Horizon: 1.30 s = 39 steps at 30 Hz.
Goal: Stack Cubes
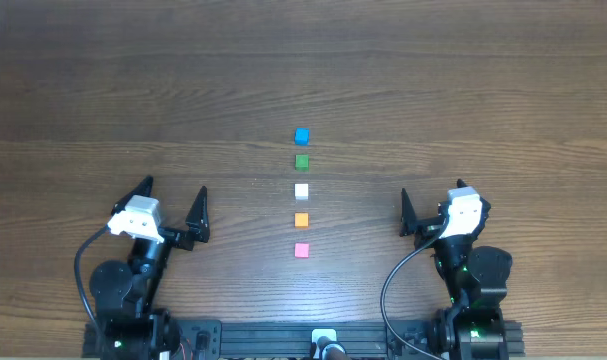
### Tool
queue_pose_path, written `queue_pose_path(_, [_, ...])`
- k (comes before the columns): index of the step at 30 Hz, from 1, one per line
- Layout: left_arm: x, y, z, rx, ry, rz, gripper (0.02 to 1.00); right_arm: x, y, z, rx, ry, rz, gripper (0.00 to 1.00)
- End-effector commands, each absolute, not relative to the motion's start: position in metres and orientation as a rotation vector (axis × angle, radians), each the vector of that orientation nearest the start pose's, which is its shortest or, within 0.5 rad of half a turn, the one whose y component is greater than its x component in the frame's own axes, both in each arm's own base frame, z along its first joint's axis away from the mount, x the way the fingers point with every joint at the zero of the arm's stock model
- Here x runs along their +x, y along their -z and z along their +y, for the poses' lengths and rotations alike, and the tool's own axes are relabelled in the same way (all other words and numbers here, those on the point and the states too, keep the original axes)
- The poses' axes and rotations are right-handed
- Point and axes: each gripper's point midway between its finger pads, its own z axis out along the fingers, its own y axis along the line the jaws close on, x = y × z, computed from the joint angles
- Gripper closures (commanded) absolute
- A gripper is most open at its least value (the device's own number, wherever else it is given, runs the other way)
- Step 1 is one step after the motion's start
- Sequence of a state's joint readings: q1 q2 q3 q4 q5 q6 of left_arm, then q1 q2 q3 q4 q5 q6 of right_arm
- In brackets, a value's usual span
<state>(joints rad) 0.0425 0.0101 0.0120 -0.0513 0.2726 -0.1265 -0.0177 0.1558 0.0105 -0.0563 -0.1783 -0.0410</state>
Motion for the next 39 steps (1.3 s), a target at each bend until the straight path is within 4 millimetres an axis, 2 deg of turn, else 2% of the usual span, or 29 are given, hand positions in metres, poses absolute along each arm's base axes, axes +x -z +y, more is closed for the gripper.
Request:
queue_pose_path(1, [0.243, -0.162, -0.033, 0.072, 0.261, 1.627, 0.020, 0.248, -0.128, 0.028, -0.154, -0.124, 1.766, 0.007])
queue_pose_path(22, [0.243, -0.162, -0.033, 0.072, 0.261, 1.627, 0.020, 0.248, -0.128, 0.028, -0.154, -0.124, 1.766, 0.007])
queue_pose_path(24, [0.244, -0.162, -0.026, 0.045, 0.226, 1.628, 0.023, 0.248, -0.128, 0.028, -0.154, -0.124, 1.766, 0.009])
queue_pose_path(27, [0.246, -0.158, -0.003, -0.064, 0.115, 1.639, 0.020, 0.248, -0.128, 0.028, -0.154, -0.124, 1.766, 0.007])
queue_pose_path(39, [0.246, -0.158, -0.001, -0.070, 0.109, 1.640, 0.018, 0.248, -0.128, 0.028, -0.154, -0.124, 1.766, 0.009])
